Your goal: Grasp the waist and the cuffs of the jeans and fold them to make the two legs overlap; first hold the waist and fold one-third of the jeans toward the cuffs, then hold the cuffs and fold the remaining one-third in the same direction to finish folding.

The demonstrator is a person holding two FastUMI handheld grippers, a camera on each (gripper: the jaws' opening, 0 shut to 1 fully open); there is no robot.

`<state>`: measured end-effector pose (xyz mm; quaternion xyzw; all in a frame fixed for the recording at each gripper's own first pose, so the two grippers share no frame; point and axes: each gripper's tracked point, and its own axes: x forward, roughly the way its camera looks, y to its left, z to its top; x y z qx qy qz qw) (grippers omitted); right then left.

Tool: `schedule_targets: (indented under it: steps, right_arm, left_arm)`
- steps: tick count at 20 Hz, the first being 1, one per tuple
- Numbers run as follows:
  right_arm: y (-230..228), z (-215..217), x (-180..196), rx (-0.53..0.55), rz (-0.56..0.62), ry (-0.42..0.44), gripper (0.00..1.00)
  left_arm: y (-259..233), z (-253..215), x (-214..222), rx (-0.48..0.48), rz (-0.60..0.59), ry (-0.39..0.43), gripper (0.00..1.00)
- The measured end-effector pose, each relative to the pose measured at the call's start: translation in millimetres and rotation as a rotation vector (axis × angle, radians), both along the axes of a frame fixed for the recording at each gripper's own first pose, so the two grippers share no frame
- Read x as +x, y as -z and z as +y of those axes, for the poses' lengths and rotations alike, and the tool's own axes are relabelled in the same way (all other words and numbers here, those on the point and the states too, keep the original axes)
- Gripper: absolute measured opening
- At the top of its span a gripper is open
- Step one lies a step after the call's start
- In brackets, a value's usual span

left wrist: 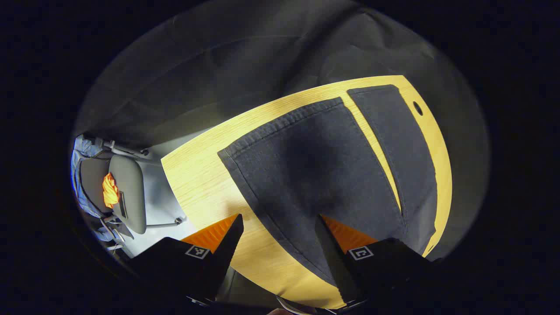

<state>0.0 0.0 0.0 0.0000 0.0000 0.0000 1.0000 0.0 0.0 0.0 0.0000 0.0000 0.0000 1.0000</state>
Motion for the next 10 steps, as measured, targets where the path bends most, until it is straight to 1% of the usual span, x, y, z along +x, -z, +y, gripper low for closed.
schedule_targets:
  steps: [1,5,6,7,8,9,10]
  right_arm:
    - [1.7,-1.9,3.2,0.004,0.009,0.007,0.99]
    - [4.0,-5.1,15.0,0.028,0.038,0.01,0.98]
    - [4.5,-5.7,16.9,0.026,0.043,0.013,0.98]
    - [3.8,-6.4,17.5,0.026,0.047,0.016,0.99]
    - [3.6,-7.4,18.6,0.028,0.049,0.02,0.99]
    - [3.4,-8.7,20.2,0.032,0.05,0.022,0.99]
    - [3.5,-11.2,21.0,0.035,0.054,0.031,0.99]
  left_arm:
    - [-2.2,0.5,0.3,-0.019,0.013,-0.015,0.99]
    - [-7.5,1.2,14.7,-0.083,0.046,-0.062,0.99]
    - [-7.6,1.7,17.4,-0.101,0.055,-0.07,1.0]
    - [-6.4,7.1,20.8,-0.111,0.062,-0.098,0.99]
    - [-9.5,5.8,18.3,-0.126,0.052,-0.098,0.96]
    - [-10.8,5.0,21.4,-0.131,0.05,-0.103,0.99]
    - [-12.7,3.4,21.5,-0.134,0.045,-0.107,0.98]
